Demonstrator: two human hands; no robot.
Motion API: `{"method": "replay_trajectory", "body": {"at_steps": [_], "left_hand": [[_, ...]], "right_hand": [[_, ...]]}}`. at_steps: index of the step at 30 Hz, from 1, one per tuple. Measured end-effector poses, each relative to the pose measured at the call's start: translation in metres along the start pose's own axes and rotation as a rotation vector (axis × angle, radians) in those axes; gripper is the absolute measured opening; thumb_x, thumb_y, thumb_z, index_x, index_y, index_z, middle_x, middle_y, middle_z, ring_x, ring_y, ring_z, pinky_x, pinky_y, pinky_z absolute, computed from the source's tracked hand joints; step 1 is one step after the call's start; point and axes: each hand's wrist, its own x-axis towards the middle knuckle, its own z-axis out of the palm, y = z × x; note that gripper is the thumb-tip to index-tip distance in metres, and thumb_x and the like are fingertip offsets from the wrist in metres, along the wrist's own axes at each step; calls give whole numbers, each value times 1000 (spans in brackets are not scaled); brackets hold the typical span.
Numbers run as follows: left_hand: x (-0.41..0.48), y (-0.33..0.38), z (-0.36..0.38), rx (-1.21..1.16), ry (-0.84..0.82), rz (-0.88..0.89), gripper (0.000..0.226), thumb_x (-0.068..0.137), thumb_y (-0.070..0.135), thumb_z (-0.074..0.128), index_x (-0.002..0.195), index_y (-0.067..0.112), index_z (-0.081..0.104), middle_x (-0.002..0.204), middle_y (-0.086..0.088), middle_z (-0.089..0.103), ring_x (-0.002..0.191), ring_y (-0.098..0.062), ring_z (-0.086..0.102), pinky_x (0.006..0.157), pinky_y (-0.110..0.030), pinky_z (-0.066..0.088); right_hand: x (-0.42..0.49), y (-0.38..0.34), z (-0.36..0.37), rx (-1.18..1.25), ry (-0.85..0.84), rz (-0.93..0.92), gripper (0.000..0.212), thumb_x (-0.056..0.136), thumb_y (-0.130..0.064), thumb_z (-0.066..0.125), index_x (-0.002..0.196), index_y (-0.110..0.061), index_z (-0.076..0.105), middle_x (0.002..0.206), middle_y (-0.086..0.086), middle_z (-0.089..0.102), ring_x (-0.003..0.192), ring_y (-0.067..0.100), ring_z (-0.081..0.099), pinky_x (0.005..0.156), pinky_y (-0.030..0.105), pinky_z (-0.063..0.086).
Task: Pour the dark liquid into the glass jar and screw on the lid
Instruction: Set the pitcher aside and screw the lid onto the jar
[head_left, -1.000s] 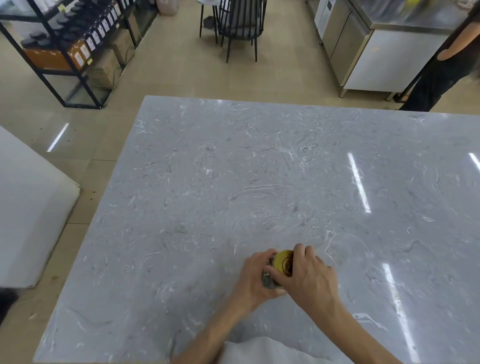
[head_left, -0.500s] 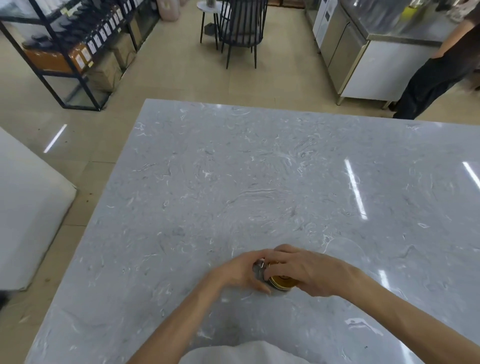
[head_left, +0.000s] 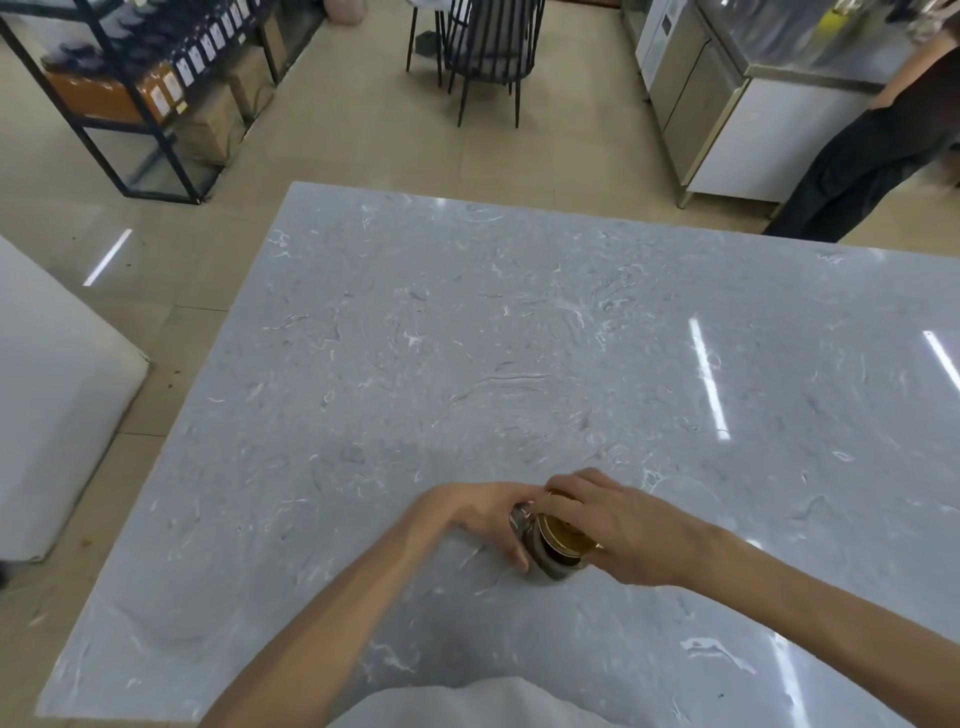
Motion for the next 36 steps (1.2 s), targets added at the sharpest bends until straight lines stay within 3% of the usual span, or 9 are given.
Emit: {"method": "replay_trajectory", "body": {"at_steps": [2, 4, 8, 14, 18, 22, 25, 33, 36], "left_hand": [[-6, 0, 6, -52, 34, -13, 92, 76, 22, 93, 152, 35, 43, 140, 18, 53, 124, -2, 51, 103, -13, 43], [-11, 1, 14, -104, 79, 0, 92, 77, 20, 92, 154, 33, 42, 151, 8, 54, 136, -15, 53, 117, -34, 45], [-15, 3, 26, -161, 161, 16, 91, 76, 21, 93, 152, 31, 44, 153, 0, 56, 139, -23, 55, 119, -49, 46], [-18, 4, 34, -184, 209, 4, 96, 75, 23, 93, 155, 35, 41, 154, 0, 53, 140, -23, 52, 119, -49, 45], [-19, 2, 41, -193, 253, -12, 92, 74, 23, 93, 148, 47, 42, 147, 9, 55, 131, -13, 55, 109, -27, 49], [-22, 1, 45, -204, 282, -58, 98, 74, 31, 95, 154, 41, 39, 155, 1, 48, 142, -24, 49, 118, -49, 46], [-25, 6, 40, -205, 265, -68, 96, 75, 30, 95, 155, 35, 41, 153, -4, 52, 139, -29, 53, 117, -54, 47], [-29, 8, 31, -168, 221, -75, 94, 78, 28, 92, 155, 34, 39, 155, -3, 48, 130, -18, 50, 111, -36, 45], [-29, 9, 30, -173, 223, -60, 95, 79, 28, 92, 156, 35, 38, 156, -3, 45, 137, -21, 48, 114, -39, 44]], "right_hand": [[-2, 1, 5, -2, -12, 97, 77, 86, -23, 67, 149, -35, 23, 138, -2, 42, 123, 19, 41, 97, 29, 46], [-2, 0, 10, -17, -30, 121, 77, 85, -30, 68, 147, -36, 24, 137, -3, 43, 120, 18, 42, 95, 30, 48], [3, -5, 18, -83, -54, 130, 70, 84, -32, 68, 145, -30, 33, 141, -1, 41, 122, 21, 41, 94, 34, 49], [7, -3, 20, -63, -55, 165, 65, 85, -39, 69, 142, -33, 38, 138, -3, 47, 119, 20, 46, 93, 34, 51], [5, -10, 29, -24, 8, 237, 66, 86, -45, 66, 144, -34, 36, 135, -1, 50, 113, 20, 48, 90, 34, 51], [1, -6, 27, -11, 37, 134, 65, 87, -34, 70, 143, -35, 38, 144, -6, 43, 124, 19, 42, 95, 33, 50], [1, -3, 18, -45, 39, 36, 67, 80, -26, 78, 137, -36, 46, 143, -9, 47, 123, 18, 46, 94, 28, 50], [5, 0, 19, -34, 19, 59, 70, 80, -32, 78, 139, -38, 42, 146, -11, 45, 124, 15, 44, 94, 23, 45], [5, -1, 24, -28, 24, 93, 68, 81, -32, 76, 140, -39, 42, 147, -11, 43, 125, 16, 44, 94, 26, 48]]}}
